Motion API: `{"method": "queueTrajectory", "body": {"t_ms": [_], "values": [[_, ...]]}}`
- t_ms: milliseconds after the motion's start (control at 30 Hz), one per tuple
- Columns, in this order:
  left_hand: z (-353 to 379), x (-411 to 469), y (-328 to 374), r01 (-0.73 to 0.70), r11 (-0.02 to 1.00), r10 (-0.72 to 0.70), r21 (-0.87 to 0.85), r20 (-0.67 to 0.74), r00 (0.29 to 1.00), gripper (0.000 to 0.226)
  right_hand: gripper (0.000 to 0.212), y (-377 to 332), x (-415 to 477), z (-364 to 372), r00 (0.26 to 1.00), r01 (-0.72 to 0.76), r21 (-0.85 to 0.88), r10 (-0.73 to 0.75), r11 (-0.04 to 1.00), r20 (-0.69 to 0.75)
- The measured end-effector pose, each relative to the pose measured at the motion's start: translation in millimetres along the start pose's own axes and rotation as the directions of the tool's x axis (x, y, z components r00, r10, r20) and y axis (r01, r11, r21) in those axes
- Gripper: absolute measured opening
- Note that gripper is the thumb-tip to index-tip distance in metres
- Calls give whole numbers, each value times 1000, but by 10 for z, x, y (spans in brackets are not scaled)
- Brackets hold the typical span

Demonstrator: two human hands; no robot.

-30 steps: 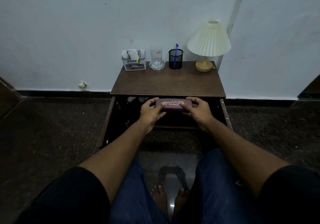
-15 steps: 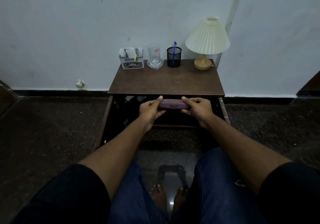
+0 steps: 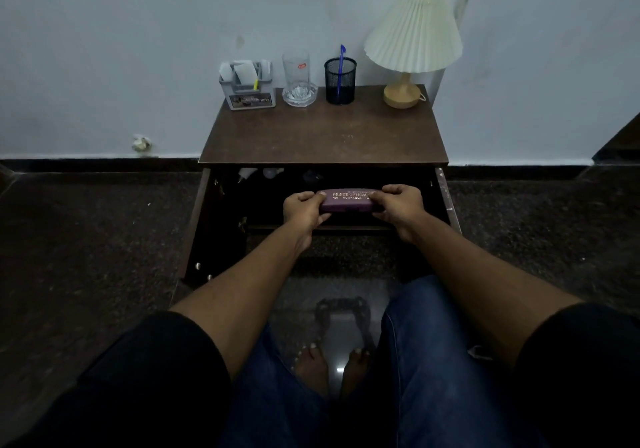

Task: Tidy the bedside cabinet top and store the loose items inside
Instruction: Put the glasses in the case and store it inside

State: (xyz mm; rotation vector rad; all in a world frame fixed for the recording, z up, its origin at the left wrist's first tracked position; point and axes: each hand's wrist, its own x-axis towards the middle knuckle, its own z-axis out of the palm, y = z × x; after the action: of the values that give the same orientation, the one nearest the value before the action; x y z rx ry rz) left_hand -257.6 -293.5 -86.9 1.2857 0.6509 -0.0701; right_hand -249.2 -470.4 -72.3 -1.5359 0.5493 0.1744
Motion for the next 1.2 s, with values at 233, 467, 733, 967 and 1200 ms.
{"method": "queueTrajectory", "body": {"t_ms": [233,467,733,967,1200], "values": [[178,386,-353,27,995,-20,99,-79,997,9,21,235,434,-32,989,-66,-123,49,990,-139],[420,890,-430,-60,943,73,329,-28,997,41,22,257,1029,86,989,0,-308,-46,951,-142],[696,1407,-408,-31,841,6,540,48,999,39,26,340,1727,119,992,-62,-341,19,938,-129],[975,1772,-489,45,840,-76,541,35,996,38,51,416,2166,163,997,-74,-385,63,920,-40],[1068,1911,-519,93,839,-218,535,174,960,41,46,506,2394,196,990,-93,-390,128,916,64]]}}
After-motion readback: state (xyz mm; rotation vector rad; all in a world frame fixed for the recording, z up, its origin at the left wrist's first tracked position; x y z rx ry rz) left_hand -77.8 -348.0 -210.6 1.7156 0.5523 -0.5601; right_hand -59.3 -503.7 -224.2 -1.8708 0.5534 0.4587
